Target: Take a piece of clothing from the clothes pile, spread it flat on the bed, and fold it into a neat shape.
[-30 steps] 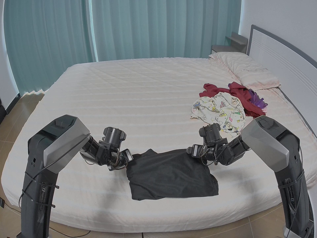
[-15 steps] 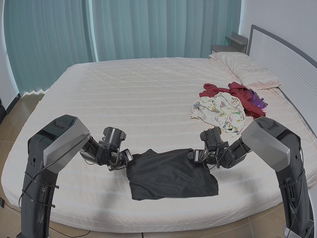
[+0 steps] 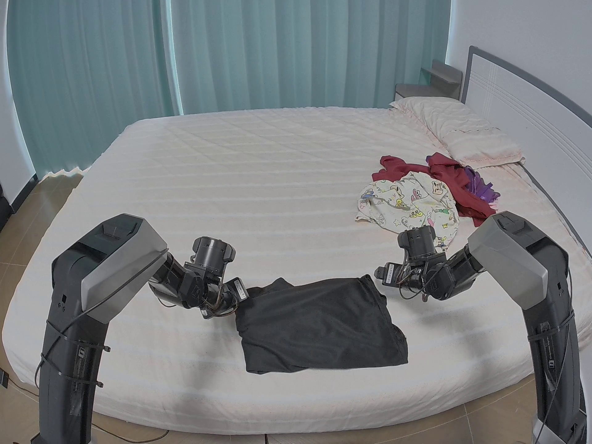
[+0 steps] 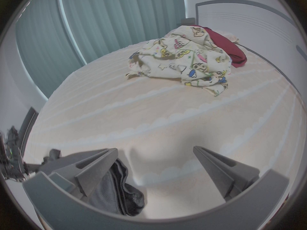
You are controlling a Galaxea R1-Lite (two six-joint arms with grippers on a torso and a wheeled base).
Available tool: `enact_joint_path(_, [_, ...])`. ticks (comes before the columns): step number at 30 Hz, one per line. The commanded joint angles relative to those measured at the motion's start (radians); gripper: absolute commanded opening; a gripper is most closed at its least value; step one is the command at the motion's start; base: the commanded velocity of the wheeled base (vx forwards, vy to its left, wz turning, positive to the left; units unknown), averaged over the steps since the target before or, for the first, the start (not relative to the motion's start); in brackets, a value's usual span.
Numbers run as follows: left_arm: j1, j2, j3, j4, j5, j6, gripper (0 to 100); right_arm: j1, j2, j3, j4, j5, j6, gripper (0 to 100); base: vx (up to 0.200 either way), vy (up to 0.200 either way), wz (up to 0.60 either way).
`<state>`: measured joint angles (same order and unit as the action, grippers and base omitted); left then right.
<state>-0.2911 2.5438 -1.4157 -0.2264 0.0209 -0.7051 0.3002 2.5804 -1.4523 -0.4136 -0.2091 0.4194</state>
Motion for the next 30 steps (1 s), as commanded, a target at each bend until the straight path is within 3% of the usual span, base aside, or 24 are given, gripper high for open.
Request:
enact_joint_path(1, [0.003, 0.003, 0.000, -0.001, 0.001, -0.001, 0, -0.003, -0.017, -0.019, 0.007, 0.034, 0.082, 100, 0.000, 0.000, 0.00])
enact_joint_path(8, [0.007, 0.003, 0.001, -0.001, 0.001, -0.001, 0, 0.020, -0.028, 0.010, -0.004, 0.126, 0.119, 100, 0.000, 0.000, 0.00])
enact_joint_path(18, [0.007, 0.003, 0.001, -0.001, 0.001, -0.002, 0, 0.069, 0.043, -0.060, -0.002, 0.155, 0.118, 100, 0.000, 0.000, 0.00])
enact_joint_path(19, [0.009, 0.003, 0.001, -0.001, 0.001, -0.002, 0, 0.069, 0.044, -0.066, -0.001, 0.155, 0.119, 0, 0.000, 0.000, 0.00])
enact_joint_path(30, [0.007, 0.003, 0.001, -0.002, 0.001, -0.002, 0, 0.062, 0.070, -0.123, 0.026, 0.143, 0.121, 0, 0.000, 0.000, 0.00])
